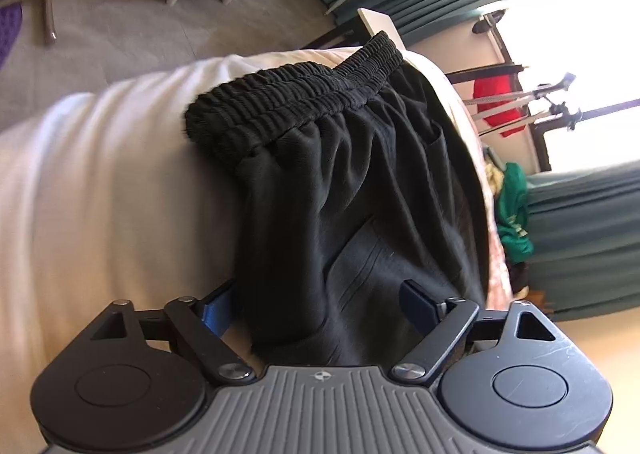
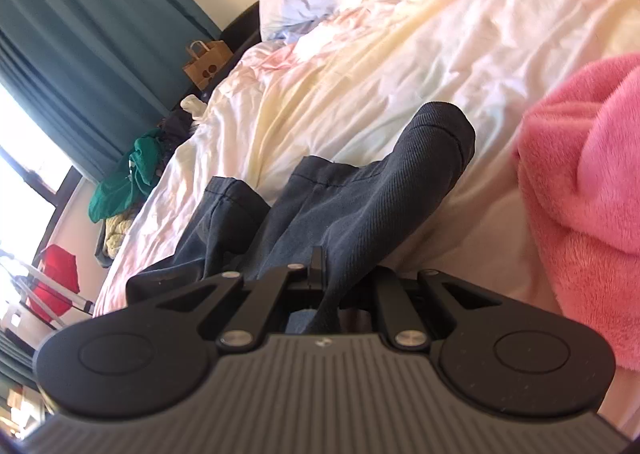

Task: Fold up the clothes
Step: 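Grasp the ribbed waistband with the left tool while the right tool grips a leg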

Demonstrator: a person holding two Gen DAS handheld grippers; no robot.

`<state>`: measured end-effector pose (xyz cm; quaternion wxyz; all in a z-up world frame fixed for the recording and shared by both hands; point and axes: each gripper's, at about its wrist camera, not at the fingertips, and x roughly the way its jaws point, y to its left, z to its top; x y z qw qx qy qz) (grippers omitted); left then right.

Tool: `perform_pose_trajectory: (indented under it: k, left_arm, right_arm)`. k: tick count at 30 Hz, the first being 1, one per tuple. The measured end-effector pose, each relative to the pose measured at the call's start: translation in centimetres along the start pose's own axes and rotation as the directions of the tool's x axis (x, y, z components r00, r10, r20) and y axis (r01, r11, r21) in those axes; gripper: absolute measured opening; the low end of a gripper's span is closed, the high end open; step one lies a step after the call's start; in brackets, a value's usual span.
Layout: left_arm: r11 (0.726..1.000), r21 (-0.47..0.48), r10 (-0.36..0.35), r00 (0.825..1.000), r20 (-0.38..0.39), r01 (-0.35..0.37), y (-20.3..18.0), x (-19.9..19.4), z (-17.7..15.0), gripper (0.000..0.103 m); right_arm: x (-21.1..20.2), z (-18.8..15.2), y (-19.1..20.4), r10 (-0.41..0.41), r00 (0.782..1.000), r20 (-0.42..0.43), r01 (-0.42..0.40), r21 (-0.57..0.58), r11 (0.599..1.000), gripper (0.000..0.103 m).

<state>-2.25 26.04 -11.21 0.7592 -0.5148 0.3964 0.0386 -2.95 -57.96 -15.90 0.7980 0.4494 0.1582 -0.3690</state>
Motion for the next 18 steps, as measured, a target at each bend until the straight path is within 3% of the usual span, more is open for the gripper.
perform_pose_trajectory:
  k: [3, 8, 10, 14, 18]
  left_arm:
    - [0.998, -0.053, -0.035, 0.999, 0.01, 0.035, -0.1, 1.3, 0.5, 0.069]
    - [0.997, 0.006, -0.08, 0.996, 0.039, 0.08, -1.1, 1.6, 0.1, 0.042]
    - [0.997, 0.021, -0.078, 0.996, 0.053, 0.077, -1.1, 1.5, -0.1, 0.011]
    - [0.995, 0.048, -0.091, 0.991, 0.099, 0.087, -1.2, 0.7, -0.1, 0.008]
    - [0.983, 0.134, -0.147, 0.969, 0.197, 0.122, -2.3, -1.8, -0.7, 0.006]
  right_arm:
    - [0.1, -0.1, -0.1, -0.008, 1.0, -0.005, 0.008, 0.001, 1.0, 0.008]
    - [0.4, -0.3, -0.1, -0.023, 1.0, -0.009, 0.024, 0.011, 1.0, 0.008]
    - [0.7, -0.4, -0.2, -0.03, 0.999, -0.01, 0.031, 0.017, 0.999, 0.008]
    - [0.9, -0.6, -0.1, -0.039, 0.999, -0.005, 0.039, 0.019, 0.999, 0.006]
    - [0.7, -0.6, -0.2, -0.077, 0.997, -0.002, 0.077, -0.008, 0.997, 0.006]
